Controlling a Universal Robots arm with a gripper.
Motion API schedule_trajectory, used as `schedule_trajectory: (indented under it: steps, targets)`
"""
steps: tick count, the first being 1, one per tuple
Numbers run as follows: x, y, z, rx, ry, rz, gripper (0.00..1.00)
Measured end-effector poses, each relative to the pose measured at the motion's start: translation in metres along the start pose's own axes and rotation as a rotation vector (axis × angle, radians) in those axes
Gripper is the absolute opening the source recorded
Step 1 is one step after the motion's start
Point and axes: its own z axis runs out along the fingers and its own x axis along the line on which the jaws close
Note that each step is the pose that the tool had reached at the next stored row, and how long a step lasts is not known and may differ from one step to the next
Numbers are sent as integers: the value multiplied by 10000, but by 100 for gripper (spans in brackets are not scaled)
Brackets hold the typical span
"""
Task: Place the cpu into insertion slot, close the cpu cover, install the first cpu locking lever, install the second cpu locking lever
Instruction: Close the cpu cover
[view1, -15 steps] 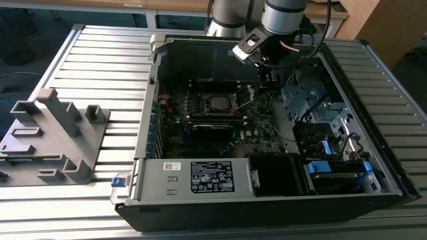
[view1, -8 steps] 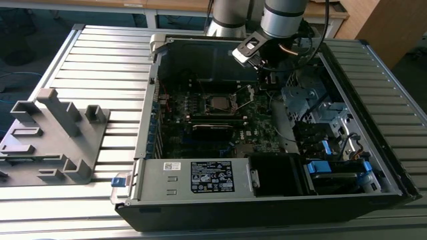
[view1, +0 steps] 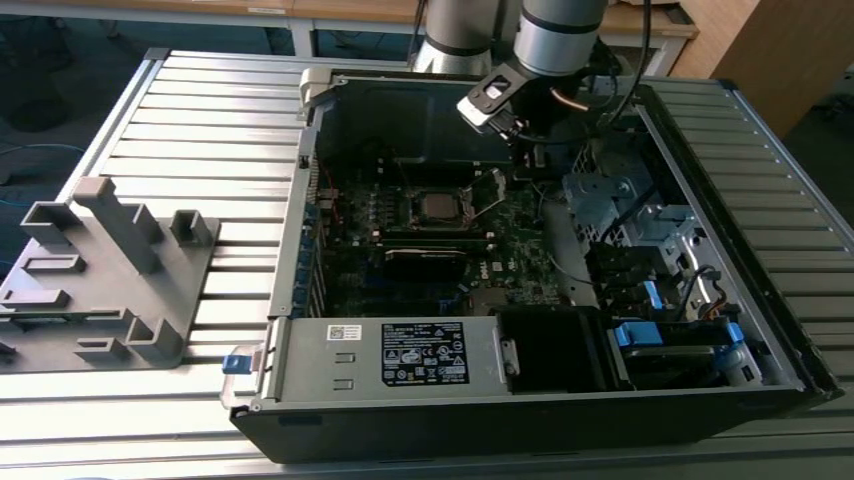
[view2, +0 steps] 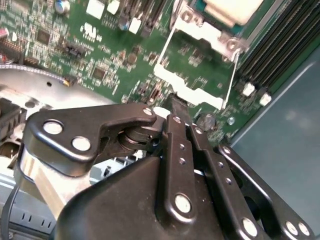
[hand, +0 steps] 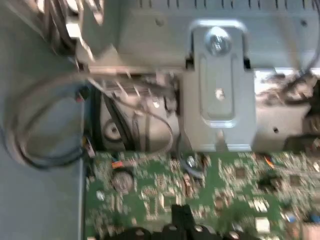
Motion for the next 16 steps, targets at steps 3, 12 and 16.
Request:
schedule_trajectory:
  steps: [3, 12, 16]
  targets:
    - [-3, -124, -5, -94, 0, 3, 10]
    - [-11, -517, -18, -424, 9, 16, 10]
    - [-13, -621, -21, -487, 11, 20, 10]
